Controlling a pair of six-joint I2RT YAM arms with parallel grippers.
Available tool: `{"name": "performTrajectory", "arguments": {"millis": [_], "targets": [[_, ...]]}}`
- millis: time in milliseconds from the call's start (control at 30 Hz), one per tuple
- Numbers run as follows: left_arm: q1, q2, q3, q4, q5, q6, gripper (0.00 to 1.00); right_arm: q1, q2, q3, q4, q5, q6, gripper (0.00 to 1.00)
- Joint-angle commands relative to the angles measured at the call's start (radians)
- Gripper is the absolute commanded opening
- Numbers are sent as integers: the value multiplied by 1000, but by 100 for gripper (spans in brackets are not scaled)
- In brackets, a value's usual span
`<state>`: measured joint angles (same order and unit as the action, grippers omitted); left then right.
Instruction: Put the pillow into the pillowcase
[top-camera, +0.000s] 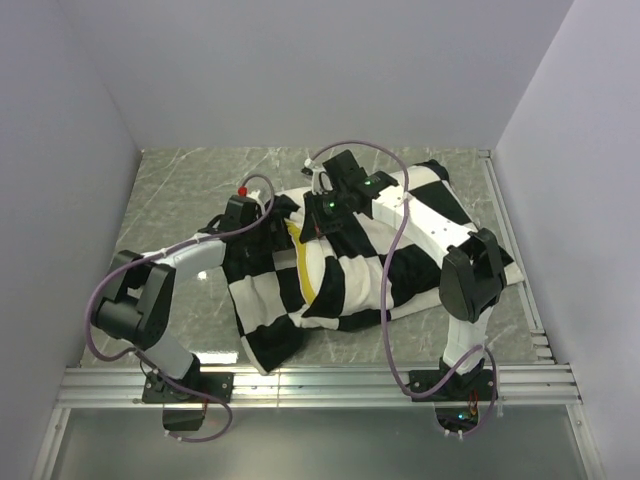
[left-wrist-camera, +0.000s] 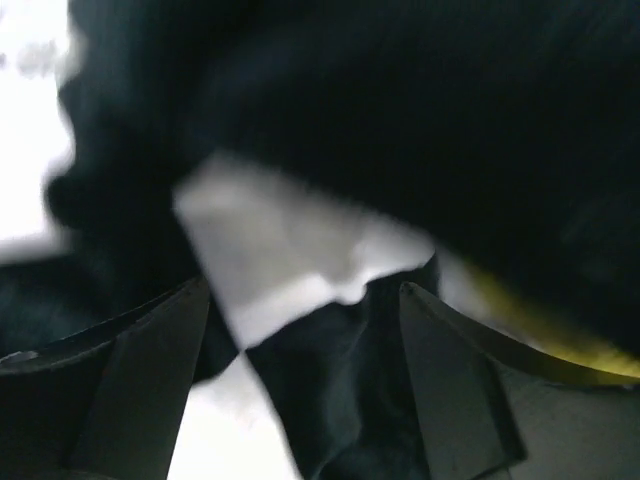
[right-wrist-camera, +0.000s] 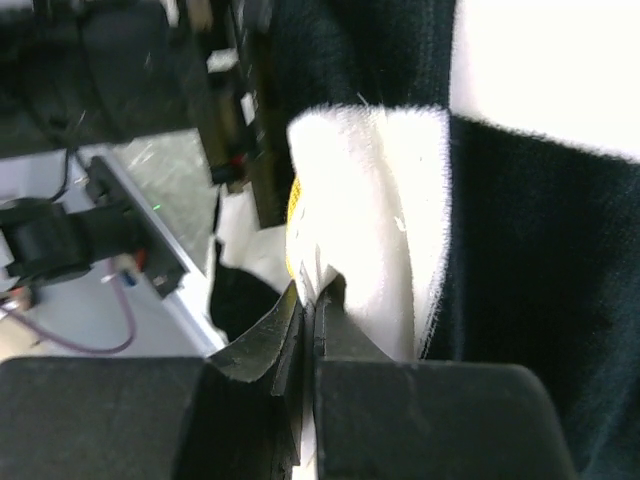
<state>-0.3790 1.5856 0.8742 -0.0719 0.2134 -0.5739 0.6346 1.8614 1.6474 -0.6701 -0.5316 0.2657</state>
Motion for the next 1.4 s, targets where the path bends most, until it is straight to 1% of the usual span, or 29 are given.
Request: {"name": "performTrajectory", "arguments": {"millis": [0,100,167,233,267,333,367,467,533,600,633,700,733,767,800,833,867,900,933,967,1000,1067,1100,1167,1233,1267,1300,1333,1367], "targets": [[-33,5,40,170,56,-37,83,-26,-48,-3,105,-188,76,0],[-44,-21,14,181,75,-37,85,-50,-48,-8,122,-249,101,0],[-55,-42,-6,208,54,-38,88,-56,-53,-8,144,-306,124,0],[-72,-26,-17,233,31,-52,92,-58,-65,-18,170,-356,157,0],[-77,11,-12,245,20,-78,94,-58,-80,-27,211,-414,174,0],[-86,60,22,250,-18,-102,95,-58,-93,-50,247,-459,225,0],[-86,114,35,248,-29,-131,96,-58,-108,-58,277,-494,237,0],[-86,204,104,236,-83,-174,96,-58,-134,-93,344,-560,292,0],[-89,238,120,242,-92,-193,95,-61,-145,-115,415,-597,358,0],[-90,277,134,247,-103,-213,94,-61,-154,-109,447,-631,391,0],[-90,289,144,215,-115,-215,88,-61,-157,-101,457,-630,403,0],[-86,310,179,154,-158,-190,80,-67,-159,-86,417,-596,379,0],[-78,307,187,121,-172,-173,72,-73,-160,-89,394,-582,345,0],[-64,291,187,74,-177,-146,67,-91,-160,-93,365,-571,334,0],[-26,278,189,17,-190,-132,63,-102,-162,-113,354,-561,325,0],[-2,257,189,-21,-190,-97,54,-113,-165,-119,319,-507,291,0],[26,242,186,-101,-189,-75,51,-131,-169,-123,293,-474,261,0],[81,222,178,-127,-195,-52,50,-141,-171,-129,270,-431,230,0],[109,200,166,-150,-201,-25,49,-145,-169,-130,242,-385,181,0],[132,147,145,-181,-209,30,49,-151,-163,-138,222,-326,170,0],[172,120,137,-195,-210,55,48,-156,-157,-153,213,-297,161,0],[204,47,129,-226,-210,121,48,-156,-136,-165,192,-208,121,0],[225,28,134,-267,-204,140,48,-156,-128,-182,194,-182,115,0],[242,-13,164,-307,-168,196,45,-154,-96,-196,202,-134,87,0],[262,-35,193,-362,-149,224,37,-138,-68,-208,204,-113,51,0],[268,-51,227,-380,-116,244,36,-132,-44,-213,198,-94,40,0],[279,-58,244,-394,-94,253,33,-119,-33,-222,199,-79,30,0],[287,-61,261,-417,-57,264,17,-102,-21,-225,199,-82,15,0],[290,-64,291,-424,-4,279,8,-90,-2,-227,198,-88,6,0]]}}
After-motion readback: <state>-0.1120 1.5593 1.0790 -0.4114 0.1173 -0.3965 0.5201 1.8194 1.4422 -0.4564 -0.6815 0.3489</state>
